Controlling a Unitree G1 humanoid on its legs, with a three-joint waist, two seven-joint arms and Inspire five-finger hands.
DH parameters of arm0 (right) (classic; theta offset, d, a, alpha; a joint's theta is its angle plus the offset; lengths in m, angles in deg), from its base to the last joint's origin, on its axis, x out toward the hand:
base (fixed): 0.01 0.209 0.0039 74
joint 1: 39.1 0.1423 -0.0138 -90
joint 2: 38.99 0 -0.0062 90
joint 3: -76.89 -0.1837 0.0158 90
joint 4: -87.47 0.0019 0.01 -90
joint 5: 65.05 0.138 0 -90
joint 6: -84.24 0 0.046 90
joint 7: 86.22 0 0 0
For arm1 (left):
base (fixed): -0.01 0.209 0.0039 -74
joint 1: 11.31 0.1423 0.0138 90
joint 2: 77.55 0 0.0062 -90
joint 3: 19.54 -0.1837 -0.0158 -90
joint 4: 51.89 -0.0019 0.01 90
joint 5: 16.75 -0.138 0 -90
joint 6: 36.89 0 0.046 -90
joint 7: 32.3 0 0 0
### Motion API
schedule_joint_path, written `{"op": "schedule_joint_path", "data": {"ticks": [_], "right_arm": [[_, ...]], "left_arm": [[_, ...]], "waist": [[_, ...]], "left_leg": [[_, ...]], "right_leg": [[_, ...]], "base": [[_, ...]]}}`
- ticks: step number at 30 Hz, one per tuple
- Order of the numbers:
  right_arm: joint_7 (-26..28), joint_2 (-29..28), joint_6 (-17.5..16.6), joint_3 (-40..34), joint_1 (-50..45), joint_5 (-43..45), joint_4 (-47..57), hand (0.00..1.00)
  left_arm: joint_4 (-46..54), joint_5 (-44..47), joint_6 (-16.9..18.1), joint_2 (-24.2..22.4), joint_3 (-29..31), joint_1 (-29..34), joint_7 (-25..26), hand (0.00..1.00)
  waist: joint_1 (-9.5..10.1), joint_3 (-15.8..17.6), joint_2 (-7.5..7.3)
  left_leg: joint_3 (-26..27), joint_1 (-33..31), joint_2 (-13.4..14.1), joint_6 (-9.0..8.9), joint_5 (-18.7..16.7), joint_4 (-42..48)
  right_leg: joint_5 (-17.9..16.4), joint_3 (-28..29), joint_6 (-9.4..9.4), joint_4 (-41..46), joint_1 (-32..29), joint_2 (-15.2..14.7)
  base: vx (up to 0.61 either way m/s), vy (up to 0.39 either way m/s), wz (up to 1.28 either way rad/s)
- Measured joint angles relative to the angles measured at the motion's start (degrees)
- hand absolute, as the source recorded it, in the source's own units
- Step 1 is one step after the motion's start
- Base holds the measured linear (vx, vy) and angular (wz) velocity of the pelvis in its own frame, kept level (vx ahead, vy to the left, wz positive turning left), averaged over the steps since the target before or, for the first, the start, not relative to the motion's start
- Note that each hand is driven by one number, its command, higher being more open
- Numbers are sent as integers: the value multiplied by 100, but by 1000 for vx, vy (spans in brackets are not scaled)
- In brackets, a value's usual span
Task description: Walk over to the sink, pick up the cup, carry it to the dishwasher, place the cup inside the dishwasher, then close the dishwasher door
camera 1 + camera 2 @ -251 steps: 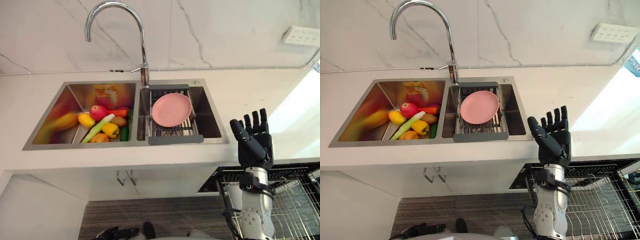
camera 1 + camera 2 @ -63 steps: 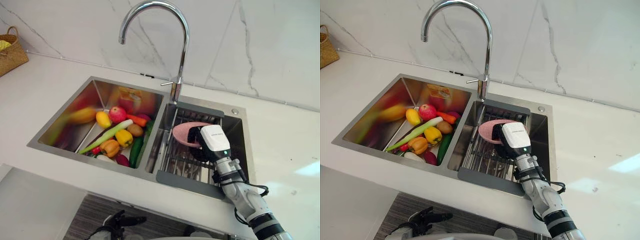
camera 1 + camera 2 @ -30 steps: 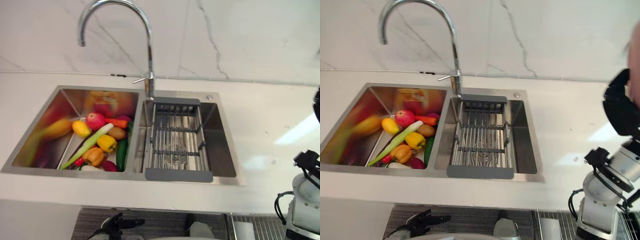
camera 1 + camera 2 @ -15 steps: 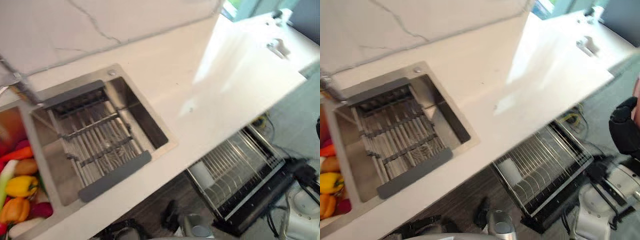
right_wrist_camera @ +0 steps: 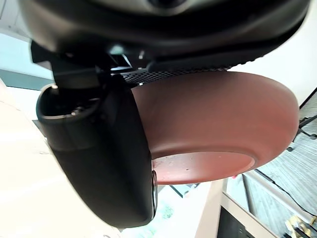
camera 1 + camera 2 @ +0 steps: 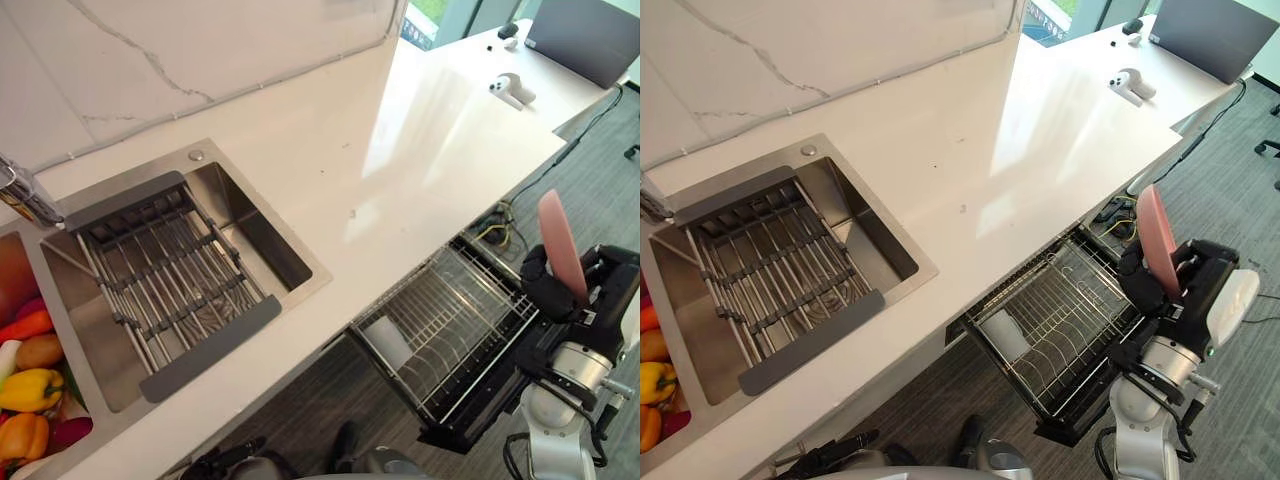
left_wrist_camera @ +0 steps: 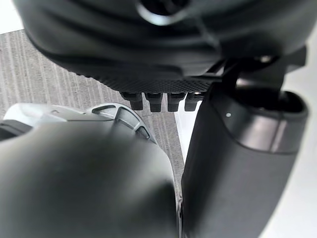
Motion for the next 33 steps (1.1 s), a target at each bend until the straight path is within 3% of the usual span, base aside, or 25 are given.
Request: {"op": "schedule_joint_path", "data": {"ticks": [5,9,14,17,19,21,22,25,28,32,33], "right_arm": [[-182,0,266,201,-47,-377,-432,0],[-494,26,360,168,214,-652,-1192,0],[-957,320,682,-122,741,-678,-2309,0],[-1152,648,955,-336,1264,-542,-3115,0],[-1145,948,1108,-47,1842,-554,-3415,0],[-1120,1179,1237,290,2383,-559,-3741,0],[-1122,1317,1264,372,2697,-555,-3958,0],[-1124,1683,1484,334,3214,-222,-4629,0],[-1146,1959,1703,318,3632,108,-5181,0],[-1026,2512,1703,565,4256,98,-5268,0],[-972,2580,1703,630,4407,100,-5324,100]], "left_arm": [[37,8,28,-155,2,52,14,100],[245,8,84,-270,5,152,-35,100],[273,380,66,-387,0,152,-142,100],[269,903,-29,-424,19,156,-214,100],[371,1170,-87,-483,110,159,-286,100],[418,1249,-135,-488,115,128,-350,100],[413,1253,-180,-484,115,80,-413,100],[309,1364,-292,-501,106,-158,-427,100],[213,1463,-291,-578,-17,-334,-432,100],[197,1474,-286,-594,-250,-469,-435,100],[194,1472,-289,-586,-265,-511,-435,100]], "waist": [[15,121,228],[38,149,448],[35,350,752],[180,573,970],[324,741,1058],[312,783,1120],[307,820,1226],[327,1212,1333],[458,1299,1583],[540,1315,1797],[576,1315,1798]], "left_leg": [[-277,-155,38,86,4,138],[-483,-374,161,147,-24,431],[-770,-551,111,227,20,417],[-1493,-742,-7,251,134,588],[-2426,-1099,-235,184,325,725],[-2600,-1221,-392,157,413,366],[-2653,-1249,-524,157,467,-146],[-2912,-1277,-896,282,1006,-1044],[-3210,-1433,-1010,287,1244,-1319],[-3408,-1575,-1123,259,1408,-1340],[-3479,-1633,-1147,242,1463,-1337]], "right_leg": [[19,-211,-26,-13,33,-11],[8,-375,-29,-13,32,1],[-17,-637,-141,-8,0,-30],[-18,-573,-142,148,-140,-152],[-15,-251,-137,405,-553,-347],[78,-89,-109,483,-928,-412],[208,-95,-123,431,-1159,-411],[478,-377,-104,185,-1350,-535],[519,-683,-138,206,-1489,-621],[522,-853,-127,230,-1551,-738],[525,-866,-124,236,-1596,-766]], "base": [[-157,110,27],[-122,101,22],[-106,98,25],[-75,121,-5],[-89,159,-69],[-55,118,-52],[-18,135,5],[7,112,51],[26,64,55],[5,72,29],[-27,51,21]]}}
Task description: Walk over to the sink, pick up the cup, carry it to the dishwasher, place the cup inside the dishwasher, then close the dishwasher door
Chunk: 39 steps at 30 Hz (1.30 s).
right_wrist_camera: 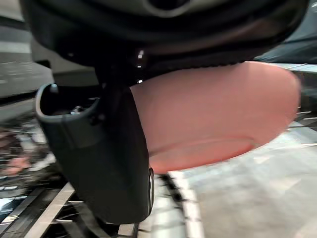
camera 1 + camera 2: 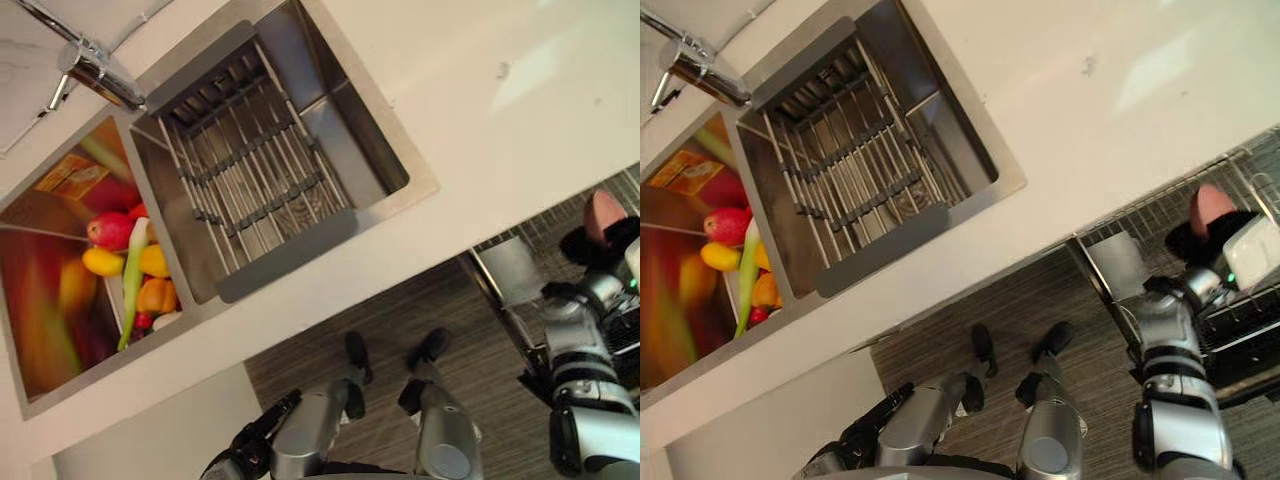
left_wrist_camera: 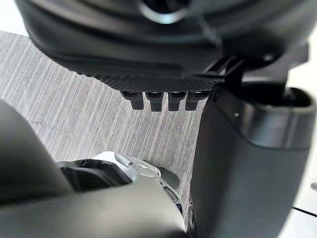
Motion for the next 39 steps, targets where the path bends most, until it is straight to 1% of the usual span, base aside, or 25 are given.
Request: {"op": "schedule_joint_path", "data": {"ticks": [3,7,10,12,13,14,15,16,18,19,20,21,23,24,27,29,30,31,32,33,34,35,37,38,39], "right_arm": [[32,51,34,64,189,9,-279,100],[124,58,29,69,177,46,-353,100],[223,-32,-57,38,60,354,-359,100],[417,-204,-158,-26,-36,724,-339,100],[475,-310,-166,-115,-90,837,-283,100],[521,-409,-177,-189,-224,941,-91,100],[572,-437,-204,-189,-296,999,7,100],[712,-512,-273,-197,-479,1169,282,100],[903,-716,-347,-221,-811,1378,802,100],[1018,-897,-431,-235,-1090,1471,1157,100],[1089,-998,-472,-236,-1229,1572,1349,100],[1216,-1206,-539,-236,-1490,1726,1716,100],[1357,-1474,-679,-238,-1826,1933,2278,100],[1438,-1689,-765,-272,-2020,2056,2685,100],[1467,-2217,-877,-371,-2493,2060,3836,100],[1466,-2356,-986,-546,-2716,2060,4628,100],[1462,-2381,-1033,-625,-2776,2060,4847,100],[1456,-2377,-1225,-857,-2913,2056,5336,100],[1421,-2375,-1359,-1043,-2966,2052,5529,100],[1397,-2371,-1435,-1195,-3013,2050,5624,100],[1307,-2354,-1530,-1525,-3126,2048,5724,100],[1200,-2342,-1543,-1882,-3244,2048,5712,100],[1064,-2290,-1450,-2311,-3348,2051,5485,100],[1050,-2265,-1354,-2538,-3399,2105,5184,100],[1073,-2255,-1319,-2610,-3431,2224,5031,100]], "left_arm": [[2,52,3,37,-136,-46,-1,100],[-13,118,17,38,-150,-62,-5,100],[-23,140,29,38,-155,-63,-21,100],[-36,167,30,37,-147,-65,-35,100],[-37,167,30,37,-137,-65,-39,100],[-36,167,31,37,-130,-65,-48,100],[-36,166,31,37,-111,-65,-54,100],[-36,147,34,39,-49,-65,-81,100],[-35,91,41,36,122,-65,-94,100],[-51,67,84,39,176,-62,-95,100],[-56,50,108,34,212,-50,-99,100],[-77,-11,151,23,299,-42,-99,100],[-85,-37,204,22,379,-36,-98,100],[-128,-155,293,18,440,-33,-97,100],[-382,-324,430,15,791,-23,-44,100],[-488,-360,466,24,1030,12,35,100],[-489,-361,464,30,1096,33,51,100],[-488,-360,447,29,1279,122,83,100],[-485,-361,424,37,1359,185,134,100],[-482,-361,413,40,1429,211,151,100],[-498,-360,379,68,1510,256,188,100],[-512,-358,377,88,1528,325,236,100],[-553,-346,367,97,1531,354,284,100],[-638,-343,356,101,1531,366,301,100],[-670,-339,339,102,1522,373,306,100]], "waist": [[62,-2,3],[74,-2,4],[73,0,1],[68,6,-7],[67,8,-10],[66,16,-21],[66,27,-37],[60,56,-78],[26,127,-178],[7,170,-241],[10,178,-260],[3,174,-326],[-73,165,-404],[-136,171,-482],[-190,103,-749],[-230,10,-925],[-240,-27,-974],[-261,-116,-1092],[-272,-192,-1172],[-272,-270,-1218],[-284,-429,-1306],[-301,-591,-1404],[-349,-749,-1473],[-428,-861,-1492],[-453,-900,-1485]], "left_leg": [[-222,-179,-13,-7,61,-5],[-241,-279,-41,-43,96,-9],[-253,-287,-48,-49,98,-3],[-262,-288,-44,-67,85,2],[-262,-287,-39,-83,75,8],[-261,-285,-23,-180,7,47],[-255,-279,-18,-198,-8,65],[-233,-246,2,-256,-64,99],[-202,-165,61,-241,-178,240],[-170,-78,133,-188,-288,376],[-139,-23,174,-93,-350,431],[-72,83,233,-33,-430,498],[-28,205,291,-40,-505,541],[19,289,332,-49,-546,577],[264,586,433,-57,-663,743],[398,736,562,-64,-844,1102],[462,762,611,-58,-909,1244],[599,814,764,-47,-1084,1633],[635,831,846,-47,-1158,1841],[667,830,902,-49,-1196,1968],[759,835,999,-47,-1248,2192],[815,849,1064,-53,-1254,2358],[894,931,1124,-53,-1254,2488],[907,978,1141,-57,-1257,2518],[917,1004,1147,-57,-1257,2527]], "right_leg": [[-4,-79,-11,5,-145,-12],[-17,-82,-31,-20,-236,-26],[-15,-76,-33,-24,-236,-31],[-15,-64,-33,-24,-236,-29],[-15,-57,-33,-23,-234,-25],[-15,-46,-33,-19,-225,-17],[-15,-30,-32,-16,-217,-16],[-15,3,-32,-14,-188,-1],[-20,50,-7,-4,-68,46],[-40,88,-6,33,42,92],[-62,120,-40,70,92,120],[-137,194,-41,148,159,151],[-231,242,-38,240,243,175],[-278,283,-37,271,306,200],[-360,482,-31,269,570,278],[-404,601,-28,213,829,359],[-412,640,-13,168,914,396],[-426,757,7,65,1115,497],[-425,825,6,3,1207,551],[-425,866,6,-37,1251,589],[-428,919,3,-104,1352,643],[-431,972,-2,-164,1434,675],[-460,1045,-12,-167,1533,697],[-475,1070,-13,-181,1585,709],[-482,1079,-14,-189,1616,713]], "base": [[-26,17,15],[-34,34,2],[-34,45,2],[-20,46,1],[-1,35,-2],[9,27,-4],[32,35,-10],[49,39,-16],[60,28,-19],[61,14,-21],[80,27,-31],[88,35,-32],[88,38,-23],[77,37,-23],[86,34,-37],[56,33,-35],[31,32,-42],[33,33,-44],[36,32,-46],[47,41,-35],[59,53,-31],[64,61,-27],[58,70,-24],[49,74,-18],[37,70,-16]]}}
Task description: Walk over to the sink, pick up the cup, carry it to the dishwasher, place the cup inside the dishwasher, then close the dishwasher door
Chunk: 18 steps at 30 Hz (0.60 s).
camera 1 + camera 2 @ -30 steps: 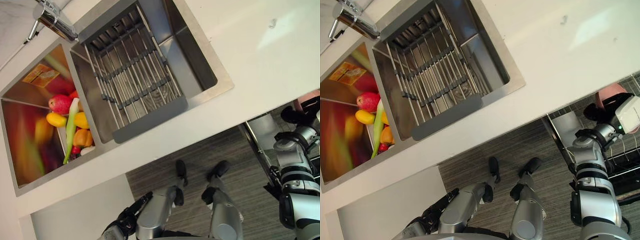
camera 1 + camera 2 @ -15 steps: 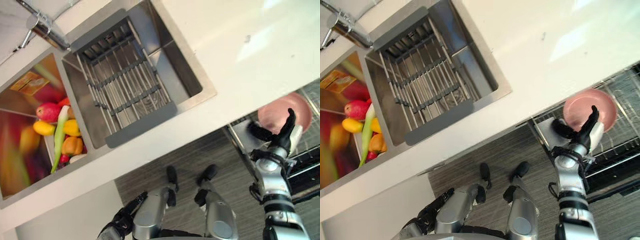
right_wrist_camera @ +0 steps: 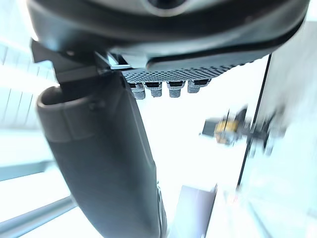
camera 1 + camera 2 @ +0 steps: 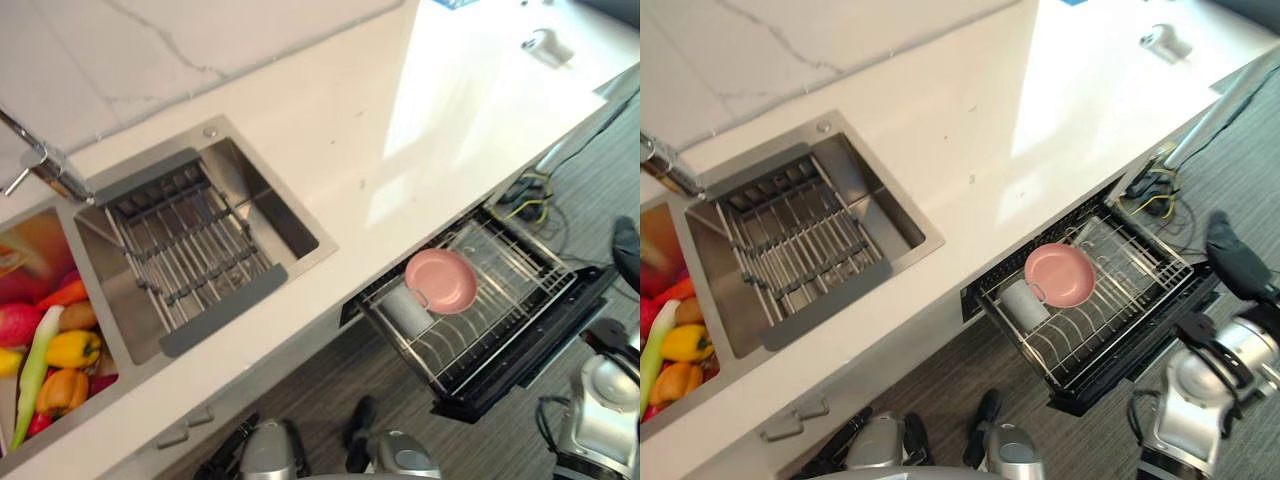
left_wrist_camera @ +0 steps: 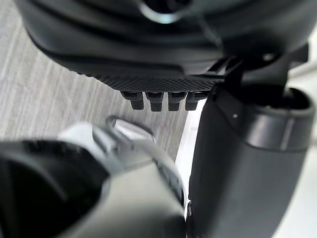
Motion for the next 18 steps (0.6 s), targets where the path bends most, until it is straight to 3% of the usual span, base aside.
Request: {"op": "schedule_joint_path", "data": {"ticks": [3,8,13,18], "right_arm": [[295,-90,149,-126,-297,705,-864,100],[778,-927,250,268,-715,2029,-2068,100],[1094,-1425,249,1309,-730,2474,-3158,100],[1640,-1197,206,1359,-514,3286,-3854,100]], "left_arm": [[-38,95,-89,-37,-33,10,78,100],[-187,215,-130,-109,-37,15,175,100],[-212,210,-92,-284,-18,39,261,100],[-242,220,52,-320,53,156,238,100]], "waist": [[-128,-113,54],[-124,-215,171],[103,-359,322],[215,-401,301]], "left_leg": [[138,139,43,-1,0,-2],[296,307,69,-3,-1,-211],[437,470,-29,-125,-9,-721],[413,529,-206,-169,14,-1306]], "right_leg": [[-11,54,-11,-43,120,23],[-40,12,-42,-48,195,72],[-26,-272,-21,-55,269,60],[-9,-562,-17,-58,209,6]], "base": [[29,66,-13],[1,57,4],[-30,82,30],[-55,123,32]]}}
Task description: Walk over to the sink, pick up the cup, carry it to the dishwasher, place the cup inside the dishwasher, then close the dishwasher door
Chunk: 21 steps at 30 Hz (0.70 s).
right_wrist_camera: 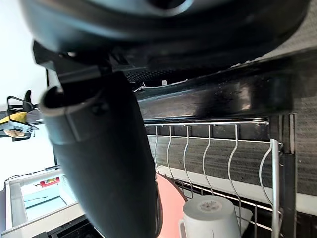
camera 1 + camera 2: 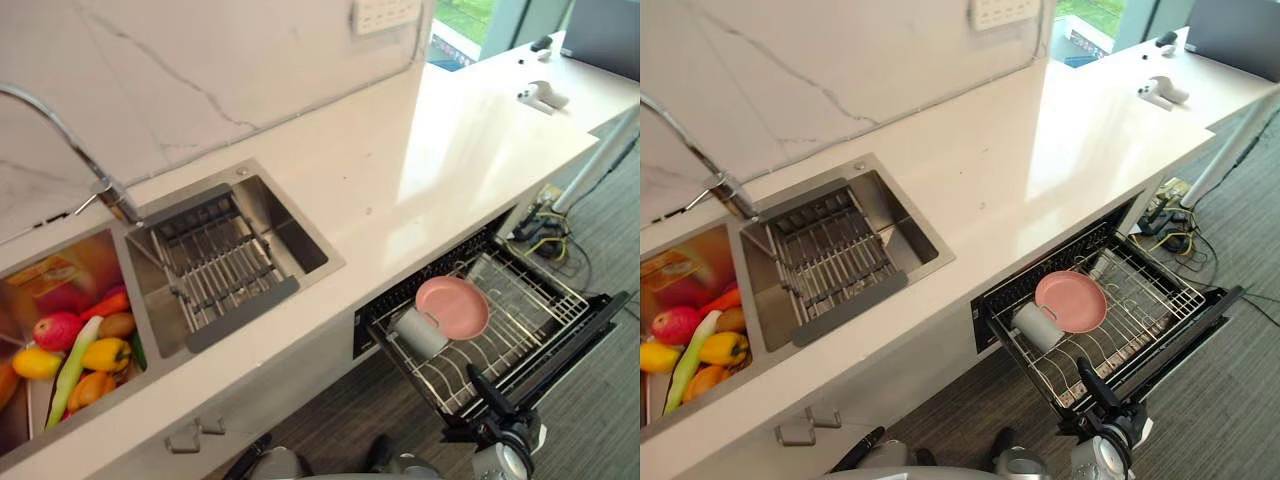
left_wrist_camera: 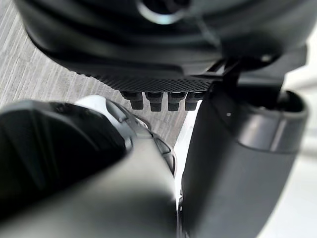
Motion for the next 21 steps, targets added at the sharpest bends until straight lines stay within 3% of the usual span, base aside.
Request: {"op": "schedule_joint_path", "data": {"ticks": [2,5,8,14,21], "right_arm": [[318,133,10,73,46,381,-354,100],[707,214,99,152,58,1074,-664,100],[847,299,68,191,58,1223,-738,100],[1098,440,72,417,96,1763,-805,100],[2041,660,85,910,603,2163,-862,100]], "left_arm": [[-23,-6,57,-23,70,40,-3,100],[-30,-137,177,-36,66,92,-71,100],[-32,-327,280,-42,74,152,-146,100],[-20,-566,453,-47,107,285,-348,100],[-80,-691,566,-51,319,606,-465,100]], "waist": [[130,-6,-15],[160,-33,-16],[239,-38,-15],[513,-65,-32],[776,-69,-33]], "left_leg": [[-45,6,-95,3,14,-133],[-264,0,-273,56,190,-419],[-485,-49,-356,82,339,-576],[-855,-156,-388,137,490,-572],[-1062,-224,-408,171,527,-617]], "right_leg": [[73,-98,9,1,-9,-71],[119,-334,51,1,-8,-171],[115,-600,95,2,-5,-209],[55,-1003,111,4,100,-216],[16,-1233,58,3,133,-203]], "base": [[-28,112,12],[3,92,38],[39,43,39],[34,23,37],[3,39,16]]}}
